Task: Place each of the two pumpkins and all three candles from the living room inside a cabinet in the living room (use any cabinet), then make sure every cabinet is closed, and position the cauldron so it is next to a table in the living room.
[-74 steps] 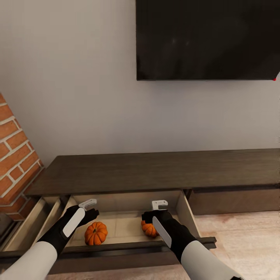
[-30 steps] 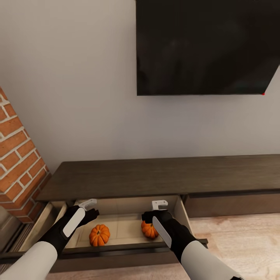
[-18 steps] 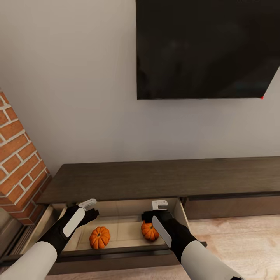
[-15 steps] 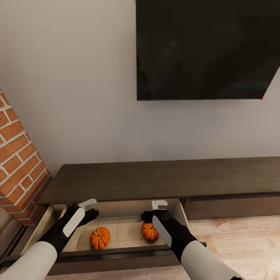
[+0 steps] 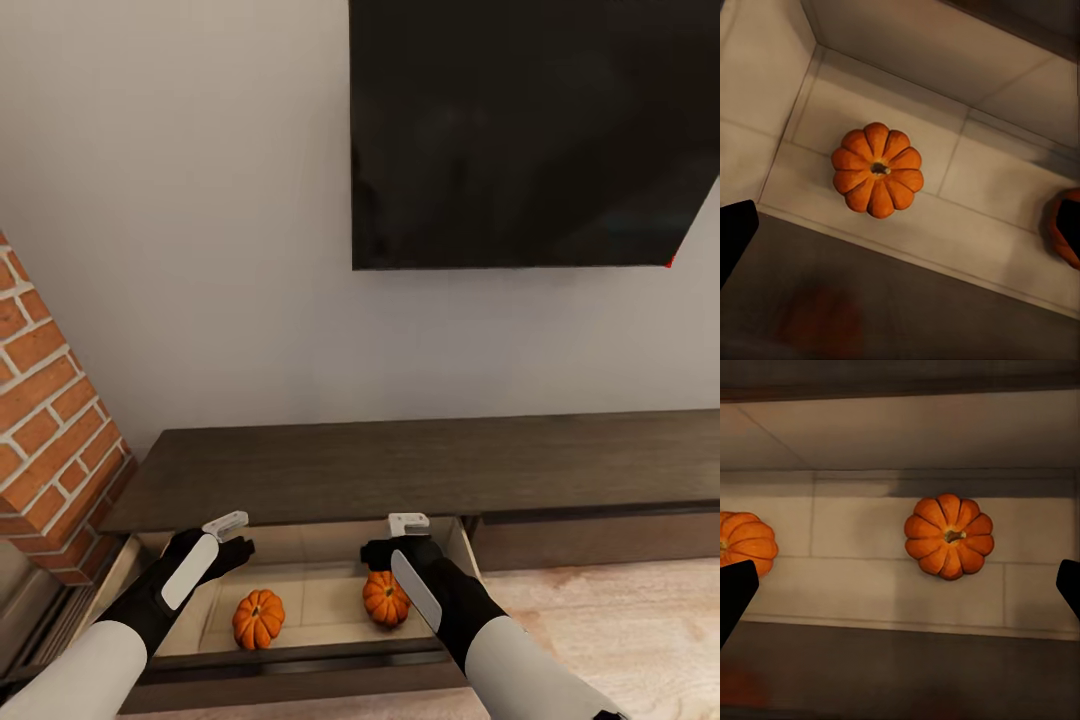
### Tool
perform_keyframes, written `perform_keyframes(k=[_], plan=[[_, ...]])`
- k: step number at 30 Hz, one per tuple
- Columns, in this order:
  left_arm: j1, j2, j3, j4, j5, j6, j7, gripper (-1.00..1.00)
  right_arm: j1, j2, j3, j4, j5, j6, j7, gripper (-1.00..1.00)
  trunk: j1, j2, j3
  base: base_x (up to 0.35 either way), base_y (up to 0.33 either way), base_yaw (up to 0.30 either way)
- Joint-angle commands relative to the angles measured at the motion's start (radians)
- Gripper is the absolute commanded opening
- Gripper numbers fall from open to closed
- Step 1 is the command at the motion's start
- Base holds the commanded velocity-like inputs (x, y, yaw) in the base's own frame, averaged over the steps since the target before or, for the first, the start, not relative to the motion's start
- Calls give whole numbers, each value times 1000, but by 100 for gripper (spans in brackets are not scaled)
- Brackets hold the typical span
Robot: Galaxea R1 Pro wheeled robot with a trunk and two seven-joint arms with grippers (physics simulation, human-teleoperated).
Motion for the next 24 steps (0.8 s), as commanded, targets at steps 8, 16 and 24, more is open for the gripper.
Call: perform_keyframes(k=[8, 16, 24], plan=[[-1, 1, -6, -2, 11, 1, 9, 100, -1, 0, 3, -1, -10, 2, -9, 100, -31, 56, 24, 0, 0, 0], [-1, 3, -6, -2, 8, 27, 8, 100, -1, 0, -1, -1, -10, 8, -12, 100, -62, 112, 49, 0, 0, 0], [-1, 31, -6, -1, 8, 50, 8, 100, -1, 0, -7, 0, -10, 52, -12, 100, -92, 168, 74, 0, 0, 0]])
